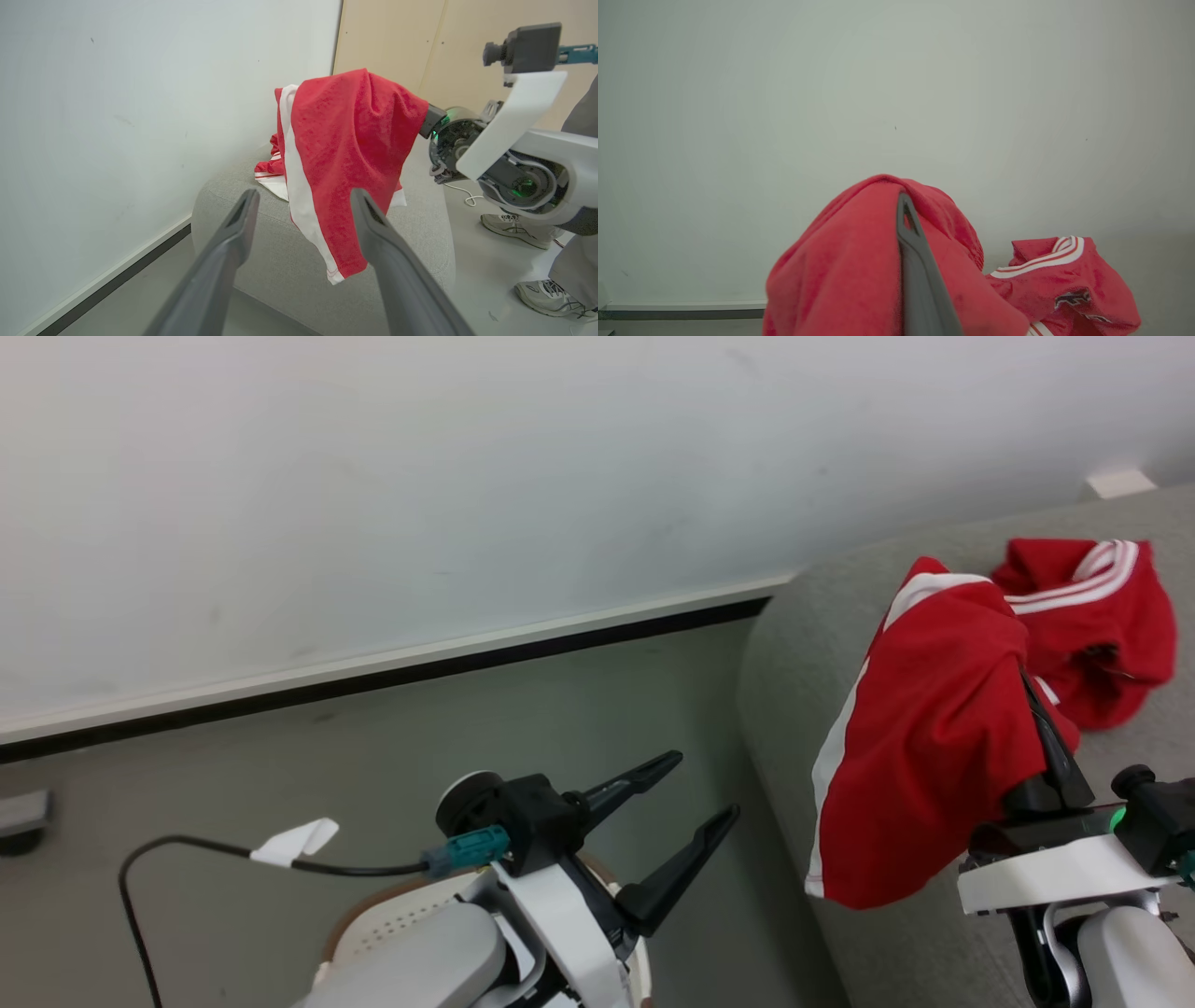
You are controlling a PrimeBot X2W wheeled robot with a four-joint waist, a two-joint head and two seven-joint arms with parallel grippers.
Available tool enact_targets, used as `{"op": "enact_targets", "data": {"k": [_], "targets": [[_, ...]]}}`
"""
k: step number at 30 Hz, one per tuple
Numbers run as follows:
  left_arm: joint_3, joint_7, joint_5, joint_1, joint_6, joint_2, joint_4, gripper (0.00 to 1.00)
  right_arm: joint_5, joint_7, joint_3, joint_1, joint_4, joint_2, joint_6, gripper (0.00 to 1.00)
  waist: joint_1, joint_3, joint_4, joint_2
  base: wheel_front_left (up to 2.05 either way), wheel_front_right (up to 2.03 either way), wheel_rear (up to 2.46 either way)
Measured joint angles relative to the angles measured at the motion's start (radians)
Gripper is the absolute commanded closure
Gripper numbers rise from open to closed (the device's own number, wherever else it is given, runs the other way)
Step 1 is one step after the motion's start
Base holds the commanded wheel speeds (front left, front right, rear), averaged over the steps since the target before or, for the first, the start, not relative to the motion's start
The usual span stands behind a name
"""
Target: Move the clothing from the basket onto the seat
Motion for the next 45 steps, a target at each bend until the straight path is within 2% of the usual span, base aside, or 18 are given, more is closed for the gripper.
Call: {"op": "enact_targets", "data": {"k": [10,18,22,28,37,45], "targets": [[0.077,-0.001,0.085,0.048,-0.009,-0.016,-0.018,0.00,-0.004,0.000,-0.021,0.071,-0.037,-0.018,0.000,1.00,0.0000,0.026,-0.133,0.0000,0.00,0.00,0.00],[0.111,-0.001,0.133,0.073,-0.026,-0.041,0.001,0.00,0.004,0.000,-0.026,0.089,-0.052,-0.030,0.000,1.00,0.0000,0.025,-0.178,0.0000,0.00,0.00,0.00],[0.121,-0.001,0.144,0.076,-0.038,-0.048,0.009,0.00,0.006,0.000,-0.035,0.083,-0.051,-0.048,0.000,1.00,0.0000,0.037,-0.178,0.0000,0.00,0.00,0.00],[0.133,-0.001,0.156,0.074,-0.048,-0.039,0.012,0.00,0.010,0.023,-0.082,-0.013,-0.026,-0.113,0.000,1.00,0.0000,0.079,-0.159,0.0000,0.00,0.00,0.00],[0.142,0.000,0.169,0.035,-0.059,0.025,-0.012,0.00,0.049,0.133,-0.178,-0.245,0.059,-0.273,0.000,1.00,0.0001,0.196,-0.106,0.0000,0.00,0.00,0.00],[0.160,0.013,0.169,-0.011,-0.064,0.097,-0.057,0.00,-0.054,0.249,-0.236,-0.417,0.198,-0.365,0.000,1.00,0.0001,0.332,-0.055,0.0000,0.00,0.00,0.00]]}}
